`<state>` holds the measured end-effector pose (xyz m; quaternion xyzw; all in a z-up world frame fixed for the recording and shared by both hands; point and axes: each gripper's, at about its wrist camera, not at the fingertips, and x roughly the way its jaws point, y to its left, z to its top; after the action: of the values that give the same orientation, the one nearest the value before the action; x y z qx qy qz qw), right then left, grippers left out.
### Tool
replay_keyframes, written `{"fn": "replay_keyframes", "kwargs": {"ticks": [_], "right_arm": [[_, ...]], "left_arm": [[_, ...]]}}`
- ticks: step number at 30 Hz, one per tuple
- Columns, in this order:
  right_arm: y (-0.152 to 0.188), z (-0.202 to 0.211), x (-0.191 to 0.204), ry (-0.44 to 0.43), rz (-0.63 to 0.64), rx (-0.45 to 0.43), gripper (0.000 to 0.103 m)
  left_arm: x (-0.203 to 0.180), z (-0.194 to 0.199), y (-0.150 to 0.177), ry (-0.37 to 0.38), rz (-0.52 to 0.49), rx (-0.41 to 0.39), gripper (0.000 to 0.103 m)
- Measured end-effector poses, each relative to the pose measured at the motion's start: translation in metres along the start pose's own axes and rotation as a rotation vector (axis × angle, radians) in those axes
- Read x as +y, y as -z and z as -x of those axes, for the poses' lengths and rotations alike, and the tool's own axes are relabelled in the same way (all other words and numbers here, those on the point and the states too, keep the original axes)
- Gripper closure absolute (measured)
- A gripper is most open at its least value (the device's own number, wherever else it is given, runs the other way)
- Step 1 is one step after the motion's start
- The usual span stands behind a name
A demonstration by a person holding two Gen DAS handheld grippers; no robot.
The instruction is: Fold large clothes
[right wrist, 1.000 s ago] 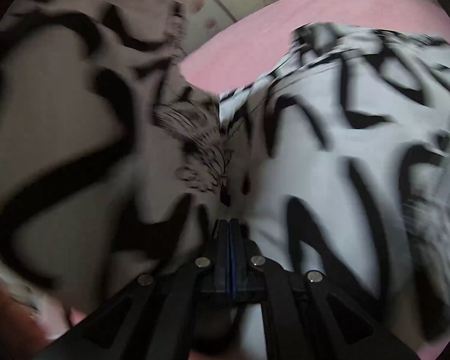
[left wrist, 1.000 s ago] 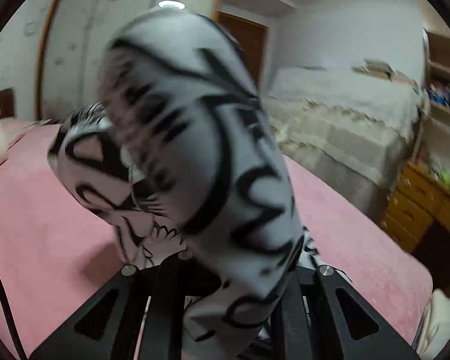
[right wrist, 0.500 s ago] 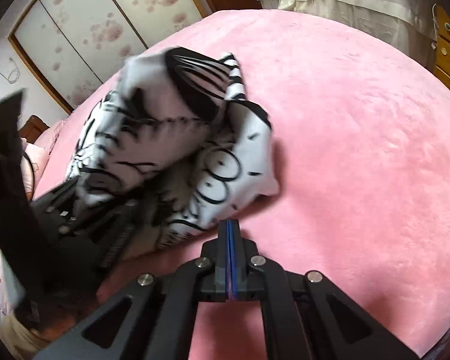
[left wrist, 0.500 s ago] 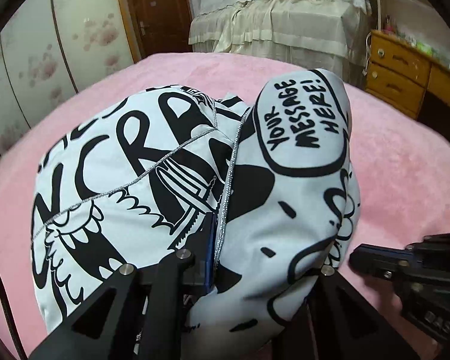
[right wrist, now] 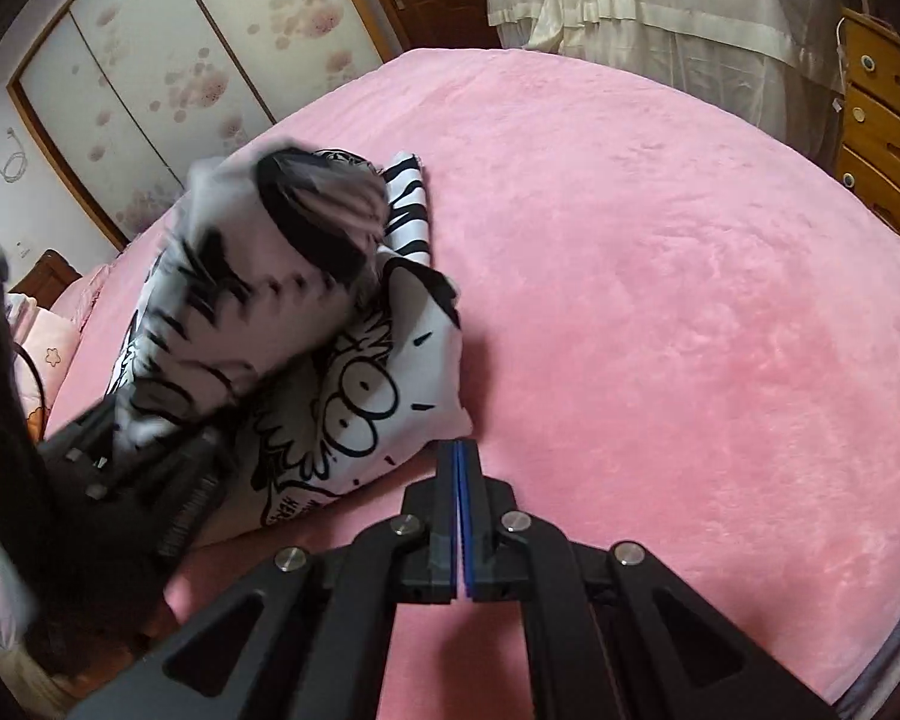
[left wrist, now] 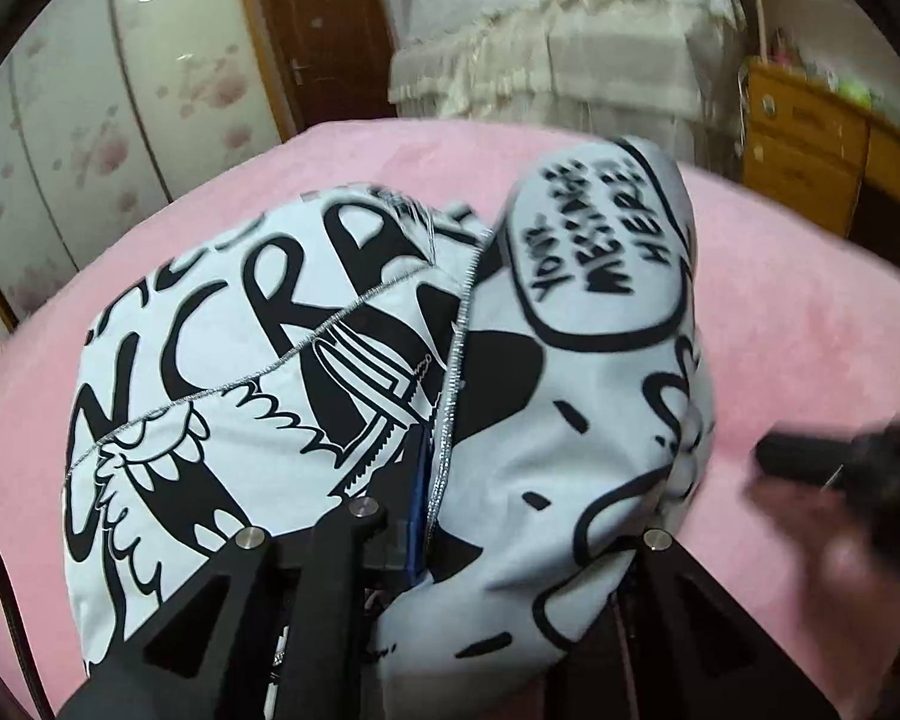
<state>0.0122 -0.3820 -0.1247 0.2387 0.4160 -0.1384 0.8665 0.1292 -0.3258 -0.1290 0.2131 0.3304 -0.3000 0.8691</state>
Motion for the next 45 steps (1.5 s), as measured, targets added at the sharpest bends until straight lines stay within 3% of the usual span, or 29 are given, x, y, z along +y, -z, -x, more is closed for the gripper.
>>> {"fn": "replay_keyframes", "kwargs": {"ticks": [3,5,6,7,9,12,15,17,21,25,29,32,36,41,43,44,45], "right_arm": [[-0.010,0.004,0.005,-0.025,-0.023,0.000,0.100],[-0.022,0.008,0.011,-0.040,-0.018,-0.009,0.095],[-0.029,0.011,0.014,-0.043,-0.011,-0.016,0.084],[-0.035,0.019,0.017,-0.049,-0.003,-0.032,0.076],[-0.047,0.029,0.022,-0.069,0.004,-0.067,0.050],[-0.062,0.045,0.036,-0.106,0.033,-0.109,0.039],[-0.073,0.048,0.055,-0.105,0.083,-0.119,0.038],[-0.081,0.044,0.070,-0.102,0.111,-0.110,0.038],[-0.094,0.021,0.086,-0.105,0.117,-0.021,0.039],[-0.101,-0.004,0.087,0.015,0.108,0.053,0.038],[-0.099,-0.011,0.070,0.056,0.062,0.096,0.039],[-0.093,-0.013,0.052,-0.019,-0.013,0.131,0.039],[-0.092,-0.017,0.050,-0.082,-0.031,0.167,0.038],[-0.095,-0.032,0.056,-0.084,-0.002,0.193,0.038],[-0.096,-0.033,0.057,-0.094,0.019,0.180,0.043],[-0.096,-0.033,0.063,-0.102,0.072,0.175,0.054],[-0.095,-0.035,0.066,-0.108,0.107,0.180,0.072]], "left_arm": [[0.001,0.011,-0.005,-0.002,-0.010,-0.008,0.076],[0.009,0.018,-0.010,0.024,0.011,0.042,0.064],[0.011,0.017,-0.015,0.035,0.020,0.060,0.054],[0.017,0.023,-0.017,0.049,0.043,0.083,0.049],[0.031,0.035,-0.016,0.098,0.097,0.106,0.037],[0.062,0.060,-0.008,0.203,0.225,0.123,0.036],[0.088,0.075,-0.002,0.235,0.336,0.112,0.035],[0.110,0.088,0.005,0.216,0.418,0.091,0.035],[0.154,0.107,0.017,0.180,0.537,0.027,0.034],[0.181,0.097,0.022,0.029,0.548,0.049,0.033],[0.189,0.071,0.029,-0.085,0.513,0.120,0.033],[0.188,0.055,0.035,-0.074,0.507,0.149,0.034],[0.183,0.049,0.033,-0.082,0.499,0.117,0.034],[0.183,0.052,0.031,-0.073,0.507,0.118,0.034],[0.182,0.053,0.029,-0.080,0.500,0.118,0.034],[0.181,0.053,0.027,-0.084,0.494,0.119,0.034],[0.180,0.053,0.025,-0.087,0.488,0.119,0.034]]}}
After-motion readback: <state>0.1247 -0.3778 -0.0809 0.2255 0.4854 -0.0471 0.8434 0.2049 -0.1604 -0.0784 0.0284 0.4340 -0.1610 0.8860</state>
